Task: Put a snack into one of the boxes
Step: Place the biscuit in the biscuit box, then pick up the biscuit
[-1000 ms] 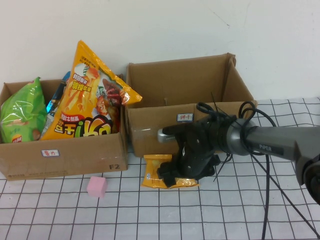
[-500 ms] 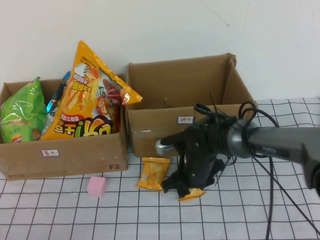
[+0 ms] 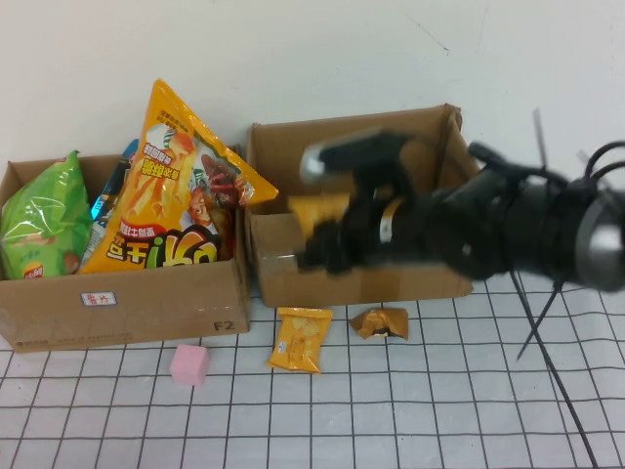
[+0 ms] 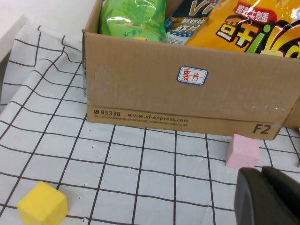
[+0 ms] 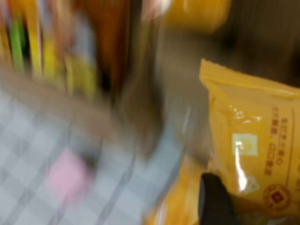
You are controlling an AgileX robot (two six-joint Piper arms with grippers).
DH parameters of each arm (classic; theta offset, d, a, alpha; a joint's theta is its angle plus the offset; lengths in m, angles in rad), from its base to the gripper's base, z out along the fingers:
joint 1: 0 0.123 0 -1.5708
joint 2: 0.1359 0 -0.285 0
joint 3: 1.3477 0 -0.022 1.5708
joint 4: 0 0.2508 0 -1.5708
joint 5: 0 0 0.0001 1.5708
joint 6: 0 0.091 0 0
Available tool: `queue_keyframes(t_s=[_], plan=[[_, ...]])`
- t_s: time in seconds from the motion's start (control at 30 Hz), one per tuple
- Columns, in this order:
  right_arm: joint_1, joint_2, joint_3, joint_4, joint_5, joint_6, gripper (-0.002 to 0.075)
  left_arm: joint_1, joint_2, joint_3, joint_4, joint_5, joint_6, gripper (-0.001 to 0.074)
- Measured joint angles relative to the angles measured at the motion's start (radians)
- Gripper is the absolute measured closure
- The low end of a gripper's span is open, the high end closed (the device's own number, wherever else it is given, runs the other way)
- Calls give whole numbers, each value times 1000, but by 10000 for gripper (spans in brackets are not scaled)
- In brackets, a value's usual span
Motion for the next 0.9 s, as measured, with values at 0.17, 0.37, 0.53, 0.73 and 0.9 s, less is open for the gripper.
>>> queue_keyframes(t_s=[0.17, 0.37, 0.53, 0.73, 0.9], plan=[[-84, 17, -110, -18, -95, -3, 382, 0, 0, 0, 0, 0, 0, 736], [-197, 124, -283, -44, -96, -7, 332, 0, 0, 0, 0, 0, 0, 736], [-217, 177, -334, -42, 39, -7, 147, 0, 0, 0, 0, 0, 0, 736], [-206, 100, -340, -38, 222, -7, 233, 0, 0, 0, 0, 0, 0, 736], [-194, -23, -340, -11, 383, -13, 476, 0, 0, 0, 0, 0, 0, 736]])
